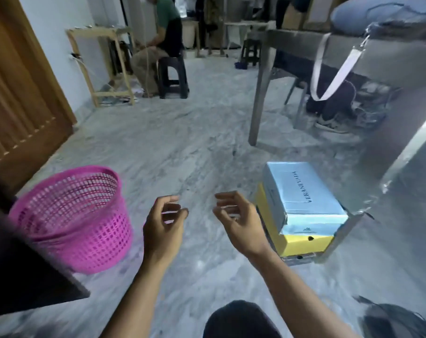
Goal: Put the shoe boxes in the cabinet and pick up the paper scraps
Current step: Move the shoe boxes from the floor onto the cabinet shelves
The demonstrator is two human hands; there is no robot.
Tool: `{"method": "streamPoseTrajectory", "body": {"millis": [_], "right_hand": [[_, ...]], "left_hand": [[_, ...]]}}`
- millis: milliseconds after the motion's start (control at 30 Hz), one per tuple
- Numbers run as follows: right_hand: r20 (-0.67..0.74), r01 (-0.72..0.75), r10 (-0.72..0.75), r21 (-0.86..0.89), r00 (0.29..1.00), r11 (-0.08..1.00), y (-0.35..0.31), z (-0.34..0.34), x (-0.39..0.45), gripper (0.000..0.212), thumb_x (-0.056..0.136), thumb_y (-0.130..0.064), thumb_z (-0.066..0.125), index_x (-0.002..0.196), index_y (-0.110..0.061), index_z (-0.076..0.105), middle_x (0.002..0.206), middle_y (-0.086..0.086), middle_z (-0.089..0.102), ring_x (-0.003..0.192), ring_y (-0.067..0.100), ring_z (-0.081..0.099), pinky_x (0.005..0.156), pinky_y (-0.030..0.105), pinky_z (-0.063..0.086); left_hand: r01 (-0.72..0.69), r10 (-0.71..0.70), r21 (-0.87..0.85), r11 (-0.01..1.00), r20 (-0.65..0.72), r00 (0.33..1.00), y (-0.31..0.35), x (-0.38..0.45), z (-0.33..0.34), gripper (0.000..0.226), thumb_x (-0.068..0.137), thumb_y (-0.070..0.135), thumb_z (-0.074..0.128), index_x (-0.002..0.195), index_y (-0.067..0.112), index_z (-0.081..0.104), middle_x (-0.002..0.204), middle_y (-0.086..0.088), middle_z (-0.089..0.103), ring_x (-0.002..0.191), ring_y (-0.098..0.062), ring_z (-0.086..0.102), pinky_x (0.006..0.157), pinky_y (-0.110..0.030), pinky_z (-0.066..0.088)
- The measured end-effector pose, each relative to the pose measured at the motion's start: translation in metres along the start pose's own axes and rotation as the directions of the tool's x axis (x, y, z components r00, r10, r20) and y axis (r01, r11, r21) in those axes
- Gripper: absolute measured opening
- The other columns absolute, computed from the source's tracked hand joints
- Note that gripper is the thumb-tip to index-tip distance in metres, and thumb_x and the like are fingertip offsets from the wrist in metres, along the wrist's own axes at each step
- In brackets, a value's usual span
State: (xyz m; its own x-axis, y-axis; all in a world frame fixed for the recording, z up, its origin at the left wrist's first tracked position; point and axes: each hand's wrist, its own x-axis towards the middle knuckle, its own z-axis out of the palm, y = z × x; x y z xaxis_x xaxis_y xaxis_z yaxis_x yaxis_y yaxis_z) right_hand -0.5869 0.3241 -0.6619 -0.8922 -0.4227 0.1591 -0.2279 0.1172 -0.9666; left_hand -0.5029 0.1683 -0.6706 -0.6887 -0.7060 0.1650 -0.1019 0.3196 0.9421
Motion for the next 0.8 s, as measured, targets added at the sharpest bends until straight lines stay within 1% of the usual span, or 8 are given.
{"method": "streamPoseTrajectory", "body": {"millis": [167,267,367,500,567,633,700,800], "right_hand": [[-0.374,-0.141,0.101,-0.081,0.922,0.987,0.075,-0.121,0.027,0.023,0.083,-0.026,0.067,0.106,-0.026,0.07,0.104,0.001,0.07,0.092,0.019,0.066,0.082,0.03,0.056],[-0.583,-0.276,0.141,-0.149,0.8,0.949,0.115,-0.181,0.035,0.032,0.083,-0.028,0.067,0.116,-0.026,0.067,0.118,0.004,0.064,0.111,0.025,0.061,0.098,0.042,0.05],[-0.66,-0.432,0.208,-0.196,0.722,0.88,0.155,-0.227,0.038,0.055,0.077,-0.038,0.06,0.128,-0.019,0.061,0.125,0.013,0.057,0.123,0.031,0.05,0.107,0.041,0.041],[-0.62,-0.499,0.293,-0.186,0.728,0.847,0.194,-0.249,0.04,0.063,0.085,-0.035,0.067,0.142,-0.01,0.052,0.133,0.019,0.058,0.128,0.035,0.052,0.111,0.044,0.043],[-0.627,-0.479,0.279,-0.172,0.727,0.861,0.205,-0.248,0.042,0.068,0.086,-0.036,0.07,0.145,-0.007,0.05,0.131,0.019,0.059,0.124,0.035,0.057,0.108,0.045,0.047],[-0.649,-0.475,0.305,-0.098,0.697,0.875,0.21,-0.244,0.044,0.056,0.09,-0.033,0.072,0.137,-0.01,0.056,0.111,0.011,0.065,0.105,0.029,0.064,0.09,0.038,0.051],[-0.64,-0.481,0.343,-0.047,0.687,0.875,0.211,-0.239,0.042,0.035,0.091,-0.037,0.072,0.114,-0.013,0.065,0.082,0.0,0.064,0.082,0.024,0.063,0.072,0.033,0.046],[-0.635,-0.46,0.365,0.017,0.681,0.888,0.209,-0.233,0.041,0.037,0.087,-0.047,0.073,0.085,-0.011,0.066,0.065,-0.005,0.06,0.07,0.021,0.058,0.072,0.037,0.047]], "left_hand": [[0.24,-0.213,-0.041,0.97,0.332,0.919,-0.005,0.011,0.135,0.023,0.082,0.033,0.074,0.105,0.033,0.068,0.101,0.003,0.074,0.098,-0.023,0.072,0.09,-0.045,0.057],[0.361,-0.31,-0.018,0.932,0.471,0.826,-0.01,0.009,0.201,0.032,0.088,0.039,0.076,0.115,0.026,0.065,0.12,-0.002,0.07,0.107,-0.026,0.07,0.095,-0.046,0.058],[0.51,-0.432,0.026,0.86,0.569,0.7,-0.015,0.007,0.255,0.061,0.087,0.05,0.074,0.137,0.022,0.054,0.139,-0.004,0.058,0.12,-0.03,0.062,0.084,-0.038,0.055],[0.601,-0.539,0.118,0.79,0.602,0.589,-0.03,0.009,0.302,0.116,0.053,0.086,0.068,0.153,0.04,0.03,0.152,-0.001,0.04,0.132,-0.034,0.05,0.093,-0.045,0.056],[0.642,-0.552,0.109,0.759,0.631,0.545,-0.036,0.007,0.319,0.101,0.068,0.084,0.065,0.152,0.042,0.029,0.14,0.003,0.042,0.129,-0.034,0.051,0.103,-0.049,0.052],[0.669,-0.542,0.04,0.742,0.624,0.563,-0.046,0.004,0.329,0.077,0.079,0.073,0.068,0.142,0.041,0.039,0.132,0.007,0.048,0.122,-0.031,0.056,0.104,-0.046,0.051],[0.678,-0.528,-0.07,0.732,0.571,0.629,-0.054,0.004,0.33,0.059,0.079,0.061,0.076,0.127,0.039,0.05,0.131,0.008,0.059,0.117,-0.026,0.062,0.095,-0.04,0.054],[0.682,-0.528,-0.168,0.712,0.513,0.677,-0.06,0.011,0.312,0.039,0.079,0.047,0.078,0.111,0.039,0.059,0.127,0.0,0.066,0.111,-0.025,0.067,0.08,-0.033,0.057]]}}
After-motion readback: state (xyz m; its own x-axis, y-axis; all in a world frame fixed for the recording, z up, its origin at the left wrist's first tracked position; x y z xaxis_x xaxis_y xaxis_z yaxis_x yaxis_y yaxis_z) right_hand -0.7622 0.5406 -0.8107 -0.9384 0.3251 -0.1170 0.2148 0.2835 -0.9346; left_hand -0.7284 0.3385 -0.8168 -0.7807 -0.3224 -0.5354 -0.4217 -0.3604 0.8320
